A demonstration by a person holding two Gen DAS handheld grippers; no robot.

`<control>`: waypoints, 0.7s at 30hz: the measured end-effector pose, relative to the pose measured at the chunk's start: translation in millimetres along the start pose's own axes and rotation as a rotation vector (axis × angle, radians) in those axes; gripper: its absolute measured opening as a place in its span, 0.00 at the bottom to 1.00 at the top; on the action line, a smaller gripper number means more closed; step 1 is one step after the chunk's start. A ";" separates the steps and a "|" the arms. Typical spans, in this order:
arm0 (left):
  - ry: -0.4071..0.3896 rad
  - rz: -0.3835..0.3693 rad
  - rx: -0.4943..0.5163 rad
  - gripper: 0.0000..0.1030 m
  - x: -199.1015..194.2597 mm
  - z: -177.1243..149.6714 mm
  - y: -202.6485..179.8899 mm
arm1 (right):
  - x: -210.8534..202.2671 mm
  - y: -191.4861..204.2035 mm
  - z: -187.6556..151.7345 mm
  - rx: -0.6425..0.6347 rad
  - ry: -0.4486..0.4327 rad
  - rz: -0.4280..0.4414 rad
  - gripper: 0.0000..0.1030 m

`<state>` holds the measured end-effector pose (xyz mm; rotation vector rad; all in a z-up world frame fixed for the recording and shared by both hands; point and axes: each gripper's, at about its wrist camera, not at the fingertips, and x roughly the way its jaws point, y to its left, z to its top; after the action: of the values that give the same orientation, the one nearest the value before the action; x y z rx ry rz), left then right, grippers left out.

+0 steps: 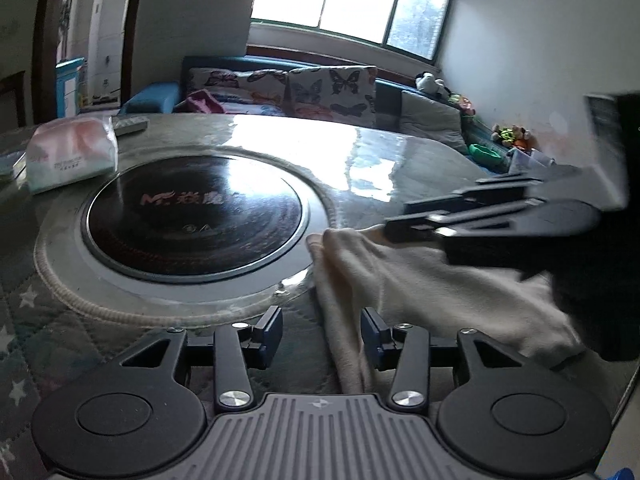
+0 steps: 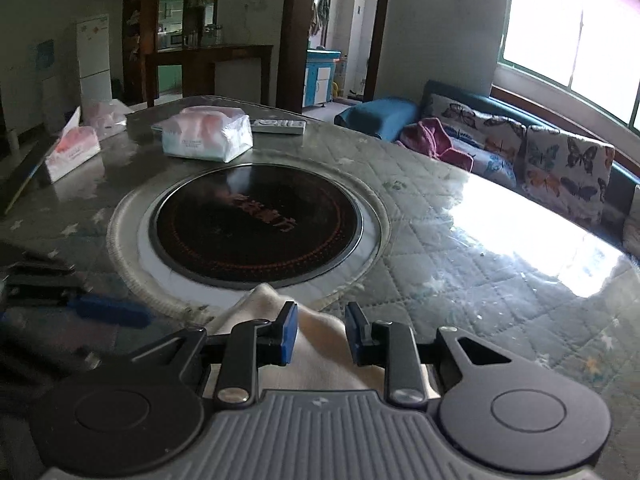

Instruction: Fold clothes

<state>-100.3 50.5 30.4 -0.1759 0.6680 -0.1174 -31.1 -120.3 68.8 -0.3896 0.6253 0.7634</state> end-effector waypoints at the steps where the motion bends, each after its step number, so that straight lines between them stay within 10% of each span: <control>1: 0.004 0.004 -0.006 0.47 0.2 -0.3 0.9 | -5.2 1.2 -0.9 -0.007 -0.003 0.001 0.25; 21: 0.009 0.053 -0.024 0.65 -3.2 -0.4 5.6 | -62.0 76.9 -38.8 -0.198 0.023 0.090 0.46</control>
<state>-102.7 56.5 30.9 -0.1805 0.6831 -0.0599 -137.2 -122.0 71.9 -0.5548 0.5939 0.9118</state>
